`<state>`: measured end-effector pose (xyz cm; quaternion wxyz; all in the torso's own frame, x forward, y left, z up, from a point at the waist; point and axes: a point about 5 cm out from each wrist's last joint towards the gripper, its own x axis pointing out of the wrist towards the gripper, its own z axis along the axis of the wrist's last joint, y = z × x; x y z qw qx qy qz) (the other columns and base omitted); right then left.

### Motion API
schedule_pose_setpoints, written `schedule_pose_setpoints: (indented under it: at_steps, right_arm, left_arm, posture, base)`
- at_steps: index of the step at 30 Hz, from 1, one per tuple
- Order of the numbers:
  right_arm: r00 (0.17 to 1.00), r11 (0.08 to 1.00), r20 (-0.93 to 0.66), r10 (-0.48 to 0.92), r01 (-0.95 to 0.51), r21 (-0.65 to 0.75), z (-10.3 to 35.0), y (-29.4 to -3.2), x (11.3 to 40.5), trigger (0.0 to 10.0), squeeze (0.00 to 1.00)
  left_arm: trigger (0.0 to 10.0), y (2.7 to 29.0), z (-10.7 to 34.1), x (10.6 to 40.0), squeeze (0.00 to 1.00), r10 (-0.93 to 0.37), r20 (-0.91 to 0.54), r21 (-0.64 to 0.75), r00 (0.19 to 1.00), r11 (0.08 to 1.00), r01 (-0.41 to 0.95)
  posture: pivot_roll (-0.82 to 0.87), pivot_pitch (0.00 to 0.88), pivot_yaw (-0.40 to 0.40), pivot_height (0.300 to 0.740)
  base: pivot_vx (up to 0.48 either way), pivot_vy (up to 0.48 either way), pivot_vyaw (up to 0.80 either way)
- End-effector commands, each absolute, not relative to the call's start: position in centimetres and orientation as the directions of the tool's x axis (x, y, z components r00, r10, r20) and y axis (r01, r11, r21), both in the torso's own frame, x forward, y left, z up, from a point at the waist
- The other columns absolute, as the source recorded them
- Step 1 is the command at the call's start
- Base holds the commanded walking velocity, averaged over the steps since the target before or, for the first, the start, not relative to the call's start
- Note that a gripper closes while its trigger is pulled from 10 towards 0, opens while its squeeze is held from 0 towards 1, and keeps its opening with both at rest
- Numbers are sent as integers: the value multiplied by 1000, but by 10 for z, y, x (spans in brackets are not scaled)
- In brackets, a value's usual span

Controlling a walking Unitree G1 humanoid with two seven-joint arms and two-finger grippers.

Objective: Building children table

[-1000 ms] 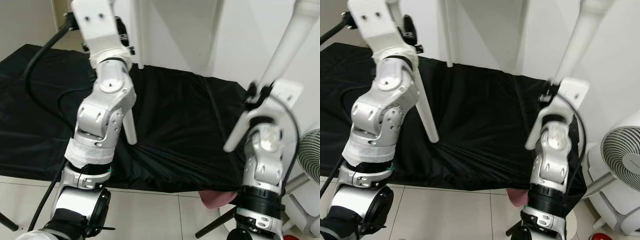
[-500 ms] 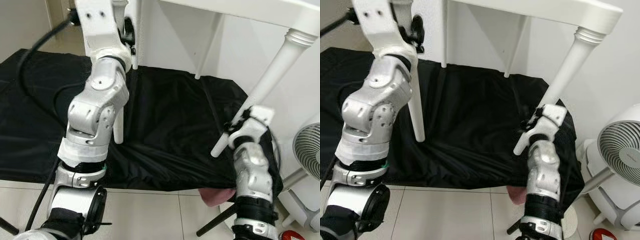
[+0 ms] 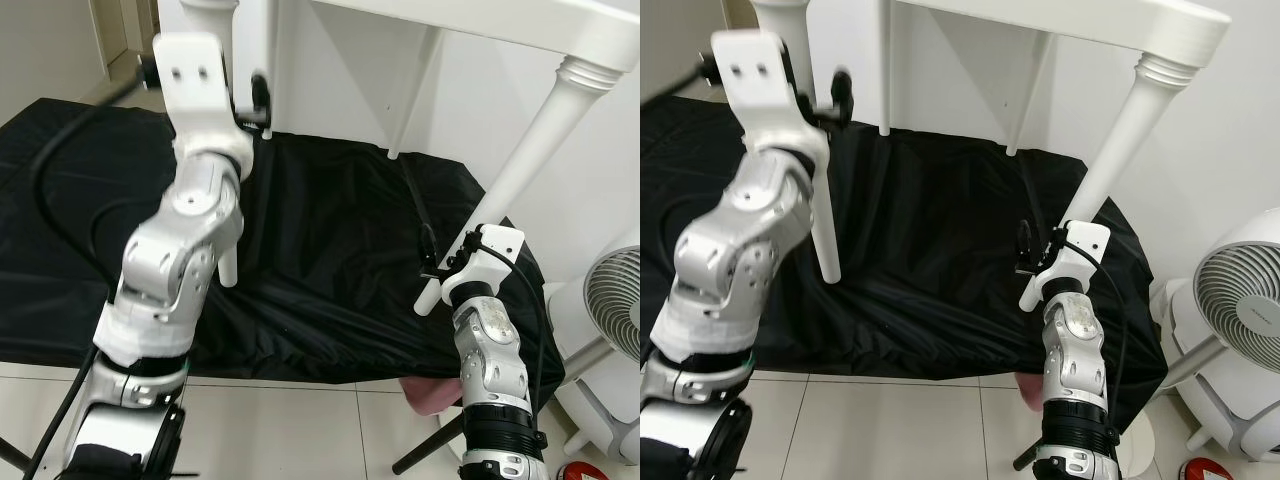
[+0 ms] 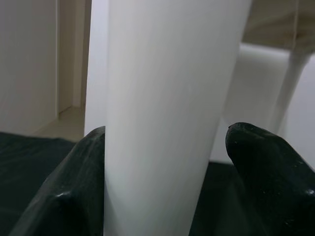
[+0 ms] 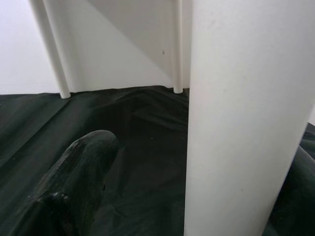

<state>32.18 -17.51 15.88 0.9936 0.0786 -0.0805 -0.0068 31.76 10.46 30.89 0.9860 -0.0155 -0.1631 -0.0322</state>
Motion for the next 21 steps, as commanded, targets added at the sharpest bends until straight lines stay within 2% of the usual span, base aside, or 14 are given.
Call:
schedule_pose_setpoints:
  at_steps: [1,11,16,21]
  right_arm:
    - [993,983,94,73,-88,160,143,-158,323,10000,0]
    - [993,994,99,57,-65,85,135,-165,316,10000,0]
    - [993,998,116,29,-35,54,124,-177,300,10000,0]
    - [988,999,155,16,-21,33,115,-186,285,10000,0]
  left_arm:
    - [10000,84,298,308,0,-379,272,97,884,925,367]
    - [10000,101,261,301,0,-289,185,111,939,956,272]
    - [10000,109,241,289,0,-269,146,76,952,962,261]
    - [10000,113,221,277,0,-280,123,137,952,955,263]
  posture:
    - [45,7,-114,740]
    - [38,4,-108,740]
    - [33,8,-110,740]
    - [32,14,-108,740]
  base:
    - [0,0,0]
    - [0,0,0]
    - [0,0,0]
    - [0,0,0]
